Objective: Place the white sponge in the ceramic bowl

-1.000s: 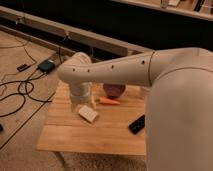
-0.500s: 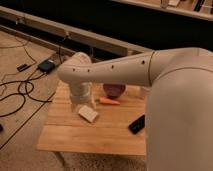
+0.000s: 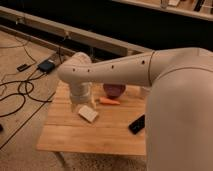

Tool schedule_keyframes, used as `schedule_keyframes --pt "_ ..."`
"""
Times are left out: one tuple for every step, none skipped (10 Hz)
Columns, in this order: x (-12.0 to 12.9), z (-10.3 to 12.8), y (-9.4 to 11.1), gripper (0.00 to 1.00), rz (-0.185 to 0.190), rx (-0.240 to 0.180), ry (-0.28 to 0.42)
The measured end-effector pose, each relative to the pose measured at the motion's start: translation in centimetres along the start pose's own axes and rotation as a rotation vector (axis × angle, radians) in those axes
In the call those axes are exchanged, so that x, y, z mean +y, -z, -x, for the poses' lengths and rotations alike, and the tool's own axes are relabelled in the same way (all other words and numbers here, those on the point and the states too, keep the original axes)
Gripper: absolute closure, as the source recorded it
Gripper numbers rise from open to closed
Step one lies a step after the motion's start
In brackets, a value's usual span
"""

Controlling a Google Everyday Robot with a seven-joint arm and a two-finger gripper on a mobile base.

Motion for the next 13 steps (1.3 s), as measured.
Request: schedule_keyframes --pt "0.00 0.00 0.00 0.35 0.000 0.000 0.000" --pt "0.00 0.00 0.00 0.35 0.000 0.000 0.000" --pt "0.00 0.00 0.00 0.35 0.000 0.000 0.000" --pt "0.00 0.00 0.00 0.35 0.000 0.000 0.000" --pt "0.00 0.00 0.00 0.35 0.000 0.000 0.000" --pt "0.00 0.00 0.00 0.35 0.000 0.000 0.000" --pt "0.00 0.00 0.00 0.35 0.000 0.000 0.000" --pt "0.00 0.00 0.00 0.35 0.000 0.000 0.000" --pt "0.00 0.00 0.00 0.35 0.000 0.000 0.000" --pt "0.00 0.00 0.00 0.35 0.000 0.000 0.000" --pt "-0.01 -0.01 0.00 0.35 -0.001 0.000 0.001" --pt "-0.02 -0.02 -0.10 0.35 -0.002 0.003 0.008" --pt "-0.30 -0.05 -0.37 0.35 -0.012 0.013 0.039"
